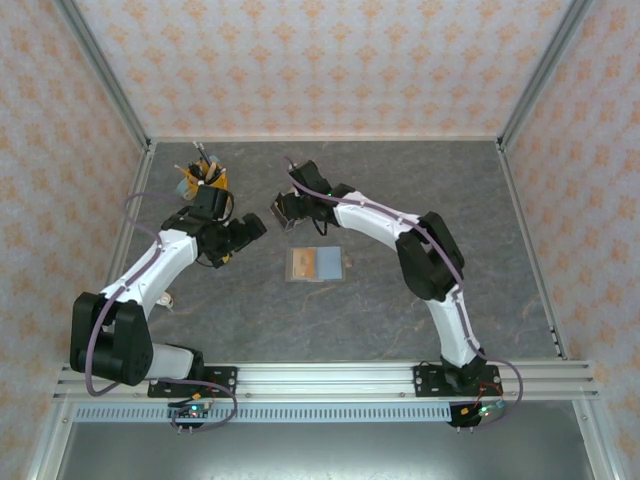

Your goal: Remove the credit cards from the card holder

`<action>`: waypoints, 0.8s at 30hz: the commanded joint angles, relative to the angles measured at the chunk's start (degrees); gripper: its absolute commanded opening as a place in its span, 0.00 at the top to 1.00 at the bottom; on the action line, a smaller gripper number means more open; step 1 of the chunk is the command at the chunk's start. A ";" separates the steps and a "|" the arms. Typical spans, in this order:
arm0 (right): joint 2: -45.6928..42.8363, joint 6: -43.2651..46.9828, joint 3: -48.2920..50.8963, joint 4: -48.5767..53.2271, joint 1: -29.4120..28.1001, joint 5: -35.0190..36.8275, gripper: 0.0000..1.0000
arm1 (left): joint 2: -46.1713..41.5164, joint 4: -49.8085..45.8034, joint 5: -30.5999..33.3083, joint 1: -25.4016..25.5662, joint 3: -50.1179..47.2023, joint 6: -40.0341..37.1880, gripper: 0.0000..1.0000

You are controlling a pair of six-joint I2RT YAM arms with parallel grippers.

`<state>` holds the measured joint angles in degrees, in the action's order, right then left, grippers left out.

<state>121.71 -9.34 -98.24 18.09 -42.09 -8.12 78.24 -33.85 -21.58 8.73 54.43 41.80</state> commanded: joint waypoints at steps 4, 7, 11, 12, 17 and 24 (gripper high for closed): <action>-16.27 -11.26 12.46 0.64 -0.01 -4.73 0.55 | 2.15 2.92 -4.03 1.09 -0.46 -2.69 0.00; -21.31 -15.94 19.52 0.15 -0.01 -6.80 0.53 | 3.28 3.99 -4.87 3.07 0.15 -3.03 0.01; -25.50 -20.72 26.13 1.80 -0.01 -7.59 0.52 | 5.34 4.75 -5.05 6.93 1.81 -3.48 0.03; -25.87 -21.55 27.02 2.63 0.00 -7.55 0.51 | 5.95 4.84 -5.01 7.81 2.24 -3.48 0.04; -24.25 -24.08 28.67 5.65 -0.10 -9.29 0.54 | 9.87 7.31 -6.00 10.53 3.40 -1.66 0.10; -18.65 -26.86 28.41 0.21 -0.06 -17.94 0.71 | 14.14 12.05 -8.53 11.65 3.22 2.22 0.29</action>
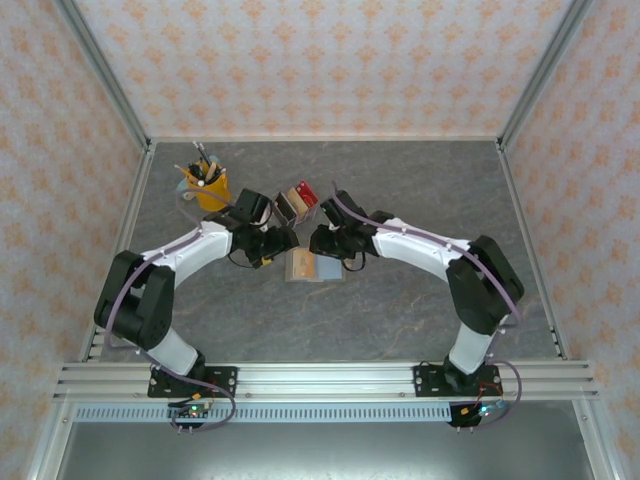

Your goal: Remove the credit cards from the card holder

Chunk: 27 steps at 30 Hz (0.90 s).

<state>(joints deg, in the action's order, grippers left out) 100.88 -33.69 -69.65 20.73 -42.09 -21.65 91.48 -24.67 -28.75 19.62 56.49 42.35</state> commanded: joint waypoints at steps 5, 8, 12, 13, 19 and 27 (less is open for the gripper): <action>4.94 -5.36 0.91 -6.78 0.06 -5.23 0.80 | 2.94 4.48 -1.50 1.40 1.08 3.41 0.46; 6.39 -6.22 1.16 -7.66 0.46 -5.31 0.82 | 4.20 5.48 -1.98 1.56 1.09 4.20 0.52; 7.70 -7.36 2.05 -8.99 1.42 -5.61 0.83 | 6.38 5.43 -2.12 2.00 2.07 4.67 0.61; 7.84 -7.48 2.46 -9.33 1.64 -5.44 0.83 | 6.91 5.01 -1.98 2.09 2.50 4.65 0.63; 8.50 -7.51 3.38 -10.57 2.38 -5.99 0.84 | 9.32 4.30 -1.58 2.36 3.77 4.36 0.74; 9.94 -7.31 2.99 -11.41 2.71 -7.98 0.84 | 10.99 3.31 -0.10 2.38 3.65 4.15 0.81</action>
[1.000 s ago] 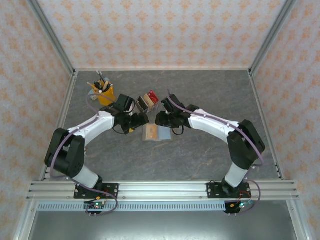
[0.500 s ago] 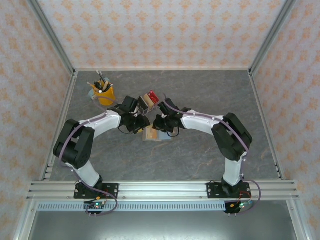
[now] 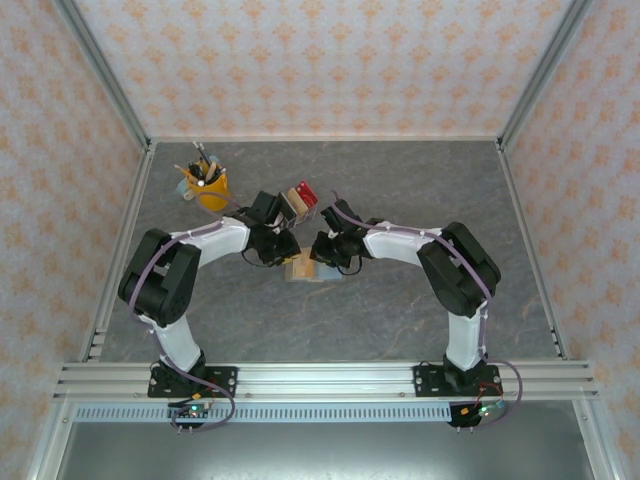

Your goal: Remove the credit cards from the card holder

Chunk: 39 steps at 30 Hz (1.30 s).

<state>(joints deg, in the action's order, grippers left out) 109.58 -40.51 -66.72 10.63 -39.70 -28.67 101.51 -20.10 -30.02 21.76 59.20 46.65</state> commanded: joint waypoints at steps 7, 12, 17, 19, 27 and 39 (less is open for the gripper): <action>1.95 -0.32 0.18 -1.29 0.67 -1.11 0.84 | 2.48 -2.14 1.72 0.22 0.74 -0.91 0.83; 2.31 -0.21 0.54 -1.65 0.77 -1.73 0.84 | 2.64 -2.49 2.32 0.25 0.35 -1.30 0.83; 2.48 -0.30 1.34 -3.47 1.11 -3.64 0.83 | 2.97 -2.61 2.86 0.28 -0.42 -1.57 0.83; 2.68 -0.38 1.68 -4.36 1.30 -4.50 0.83 | 3.07 -2.36 2.86 0.22 -0.87 -1.48 0.83; 3.03 -0.70 2.95 -7.51 1.82 -7.04 0.83 | 3.25 -2.14 3.12 0.23 -1.59 -1.48 0.84; 2.75 -1.10 4.39 -10.77 2.08 -9.34 0.84 | 3.21 -2.10 3.21 0.23 -1.90 -1.35 0.84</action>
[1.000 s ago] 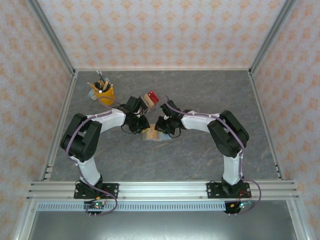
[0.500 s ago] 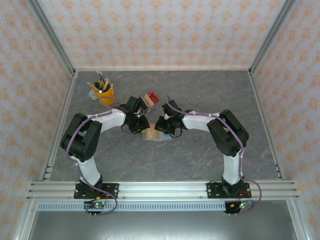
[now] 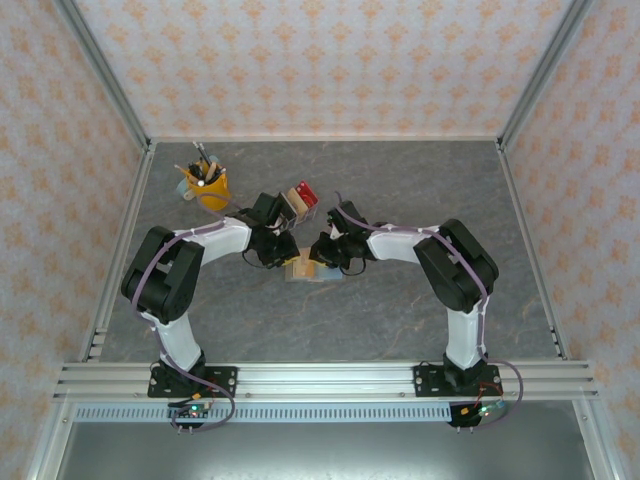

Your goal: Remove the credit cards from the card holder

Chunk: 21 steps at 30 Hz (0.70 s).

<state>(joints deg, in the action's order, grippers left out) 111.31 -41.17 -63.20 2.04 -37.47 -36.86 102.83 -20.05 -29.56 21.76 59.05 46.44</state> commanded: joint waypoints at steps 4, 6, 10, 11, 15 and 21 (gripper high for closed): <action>0.63 -0.19 1.06 -2.15 -0.08 -0.86 0.88 | 1.52 -2.18 2.84 0.26 -1.68 -1.00 0.84; 0.06 0.16 1.23 -1.58 0.03 -0.13 0.90 | 1.17 -2.34 2.76 0.21 -1.46 -1.00 0.84; -2.27 1.37 2.10 -0.39 0.20 2.10 0.94 | 0.32 -2.67 1.55 0.21 -0.27 -2.11 0.82; -2.94 1.86 2.24 0.15 0.27 2.96 0.95 | 0.06 -3.31 1.44 0.17 0.43 -2.59 0.80; -4.26 6.12 0.88 5.24 0.38 6.19 0.96 | -0.99 -5.46 1.35 0.10 2.77 -4.80 0.76; -3.74 7.29 0.18 6.75 0.38 6.16 0.96 | -1.27 -5.81 1.04 0.12 3.77 -5.76 0.76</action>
<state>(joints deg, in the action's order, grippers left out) 108.57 -35.88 -62.00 5.82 -37.28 -32.77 102.80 -23.51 -29.54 21.76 61.34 42.37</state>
